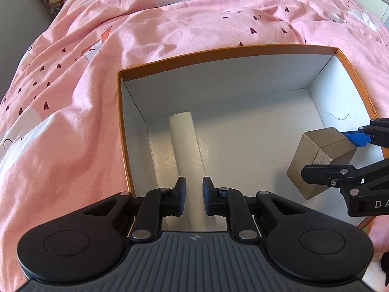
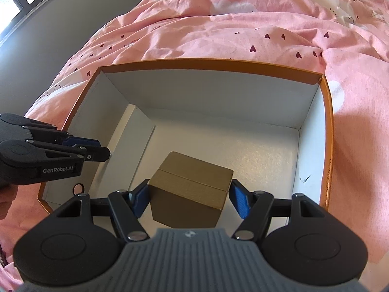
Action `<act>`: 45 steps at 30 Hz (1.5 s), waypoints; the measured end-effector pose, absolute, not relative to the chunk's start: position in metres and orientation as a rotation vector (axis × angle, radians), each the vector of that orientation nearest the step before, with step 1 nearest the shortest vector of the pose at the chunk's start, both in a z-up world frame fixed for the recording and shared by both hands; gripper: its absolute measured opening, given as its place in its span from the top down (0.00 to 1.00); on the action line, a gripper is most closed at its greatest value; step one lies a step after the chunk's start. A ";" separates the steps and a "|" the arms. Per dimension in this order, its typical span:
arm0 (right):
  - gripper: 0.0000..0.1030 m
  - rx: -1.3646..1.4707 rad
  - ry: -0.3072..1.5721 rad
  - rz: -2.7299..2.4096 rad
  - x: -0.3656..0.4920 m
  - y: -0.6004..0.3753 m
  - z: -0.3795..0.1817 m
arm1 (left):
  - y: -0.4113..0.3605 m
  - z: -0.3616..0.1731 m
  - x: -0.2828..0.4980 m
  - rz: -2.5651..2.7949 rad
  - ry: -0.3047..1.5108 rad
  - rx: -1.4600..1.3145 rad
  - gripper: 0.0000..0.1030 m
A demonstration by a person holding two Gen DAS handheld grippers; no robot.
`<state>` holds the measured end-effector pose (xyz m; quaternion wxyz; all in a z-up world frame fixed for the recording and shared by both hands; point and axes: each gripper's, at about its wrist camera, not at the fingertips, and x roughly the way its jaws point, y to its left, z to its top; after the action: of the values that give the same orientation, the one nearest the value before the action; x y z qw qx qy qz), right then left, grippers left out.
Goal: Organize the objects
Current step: 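Lower the cream box into the orange box and open the left tool while the right tool carries the cube, then lower the brown cube into the orange box with the right tool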
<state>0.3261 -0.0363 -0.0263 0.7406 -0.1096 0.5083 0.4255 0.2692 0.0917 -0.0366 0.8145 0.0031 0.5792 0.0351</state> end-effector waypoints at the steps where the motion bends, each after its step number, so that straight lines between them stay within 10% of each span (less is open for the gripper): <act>1: 0.32 -0.248 1.116 0.933 0.327 -0.035 -0.028 | 0.090 -0.038 0.270 0.072 1.240 0.015 0.86; 14: 0.32 -0.273 1.153 0.954 0.334 -0.030 -0.041 | 0.073 -0.050 0.281 -0.031 1.244 -0.078 0.96; 34: 0.32 -0.301 1.132 0.890 0.370 -0.015 -0.046 | 0.039 -0.081 0.315 -0.077 1.207 0.274 0.26; 45: 0.32 -0.225 1.155 0.837 0.385 0.001 -0.052 | 0.046 -0.082 0.315 -0.009 1.318 0.310 0.29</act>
<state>0.3848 0.0009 -0.0522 0.7505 -0.1031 0.5285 0.3830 0.3147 0.0457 -0.0819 0.7793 0.1434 0.6100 -0.0040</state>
